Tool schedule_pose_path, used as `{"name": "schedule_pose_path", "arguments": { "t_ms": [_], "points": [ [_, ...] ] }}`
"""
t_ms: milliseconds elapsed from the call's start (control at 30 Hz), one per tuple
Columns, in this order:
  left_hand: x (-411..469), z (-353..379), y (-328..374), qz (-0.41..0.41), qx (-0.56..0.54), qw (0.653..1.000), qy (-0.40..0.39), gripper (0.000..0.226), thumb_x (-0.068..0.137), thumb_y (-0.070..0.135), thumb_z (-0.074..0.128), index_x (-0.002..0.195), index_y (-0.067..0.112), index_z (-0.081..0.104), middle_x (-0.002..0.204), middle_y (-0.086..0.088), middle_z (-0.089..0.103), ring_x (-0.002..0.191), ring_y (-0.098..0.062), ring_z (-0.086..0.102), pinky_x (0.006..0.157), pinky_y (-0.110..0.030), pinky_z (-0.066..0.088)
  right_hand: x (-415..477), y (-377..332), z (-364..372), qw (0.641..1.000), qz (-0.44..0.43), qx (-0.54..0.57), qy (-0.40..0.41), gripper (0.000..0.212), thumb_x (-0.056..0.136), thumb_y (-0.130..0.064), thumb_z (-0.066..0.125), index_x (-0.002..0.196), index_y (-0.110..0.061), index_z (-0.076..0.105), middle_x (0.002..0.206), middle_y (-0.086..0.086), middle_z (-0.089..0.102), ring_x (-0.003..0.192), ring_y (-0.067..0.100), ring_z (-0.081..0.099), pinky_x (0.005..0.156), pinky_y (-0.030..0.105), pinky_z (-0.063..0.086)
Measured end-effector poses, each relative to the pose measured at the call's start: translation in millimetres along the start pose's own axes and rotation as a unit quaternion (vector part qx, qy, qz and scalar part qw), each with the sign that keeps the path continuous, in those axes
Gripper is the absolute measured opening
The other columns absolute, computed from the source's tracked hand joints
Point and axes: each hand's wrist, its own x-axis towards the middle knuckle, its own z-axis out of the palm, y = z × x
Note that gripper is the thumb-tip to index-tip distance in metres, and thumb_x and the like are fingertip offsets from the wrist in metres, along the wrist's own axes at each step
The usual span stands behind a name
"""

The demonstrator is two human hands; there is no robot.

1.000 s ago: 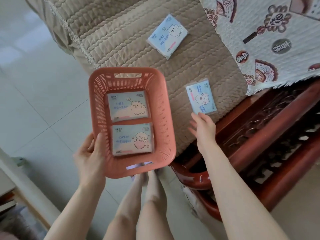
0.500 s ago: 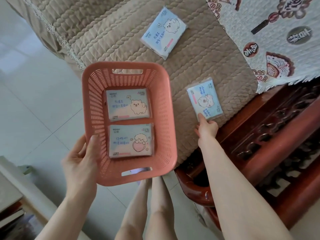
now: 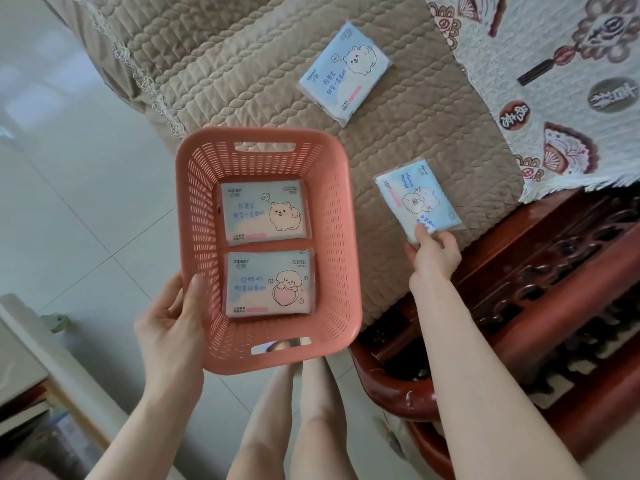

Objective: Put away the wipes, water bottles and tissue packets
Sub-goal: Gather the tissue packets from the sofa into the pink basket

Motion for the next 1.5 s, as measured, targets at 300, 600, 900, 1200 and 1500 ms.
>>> {"name": "schedule_pose_path", "arguments": {
  "t_ms": [300,600,900,1200,1500],
  "points": [
    [-8,-13,10,-0.009,-0.032,0.999,0.018,0.027,0.096,0.023,0.057,0.086,0.042,0.074,0.086,0.015,0.076,0.073,-0.003,0.07,0.066,-0.022,0.059,-90,-51,-4,0.981,-0.051,0.042,-0.181,0.008,0.089,-0.009,0.066,0.092,-0.012,0.059,0.097,0.005,0.068,0.081,0.015,0.062,0.07,0.023,0.054],
    [-8,-23,18,-0.013,-0.075,0.997,0.025,0.032,0.097,0.017,0.056,0.083,0.038,0.075,0.081,0.012,0.076,0.069,-0.003,0.067,0.06,-0.017,0.054,-176,-17,11,0.877,-0.187,-0.225,-0.381,0.018,0.084,-0.003,0.069,0.08,-0.019,0.061,0.085,-0.002,0.073,0.079,0.011,0.065,0.074,0.029,0.052],
    [-8,-39,17,0.001,-0.095,0.995,0.025,0.034,0.098,0.014,0.054,0.081,0.035,0.075,0.083,0.008,0.076,0.074,-0.006,0.069,0.064,-0.019,0.055,-188,36,37,0.723,-0.237,-0.542,-0.357,0.008,0.089,-0.009,0.06,0.092,-0.015,0.056,0.089,-0.003,0.064,0.085,0.021,0.058,0.07,0.026,0.037],
    [-8,-54,15,-0.008,-0.143,0.989,0.032,0.034,0.098,0.01,0.052,0.087,0.032,0.074,0.084,0.007,0.076,0.074,-0.007,0.07,0.063,-0.019,0.055,-200,48,54,0.612,-0.401,-0.594,-0.335,0.065,0.089,-0.022,0.066,0.144,-0.011,0.034,0.147,0.006,0.039,0.131,0.025,0.04,0.104,0.031,0.033],
    [1,-58,14,-0.017,-0.137,0.99,0.026,0.022,0.098,0.013,0.054,0.108,0.023,0.071,0.093,0.003,0.077,0.083,-0.012,0.071,0.07,-0.023,0.057,-183,46,99,0.556,-0.358,-0.622,-0.419,0.041,0.09,-0.022,0.064,0.13,-0.014,0.059,0.129,0.011,0.057,0.122,0.031,0.042,0.102,0.031,0.028]
  ]
}}
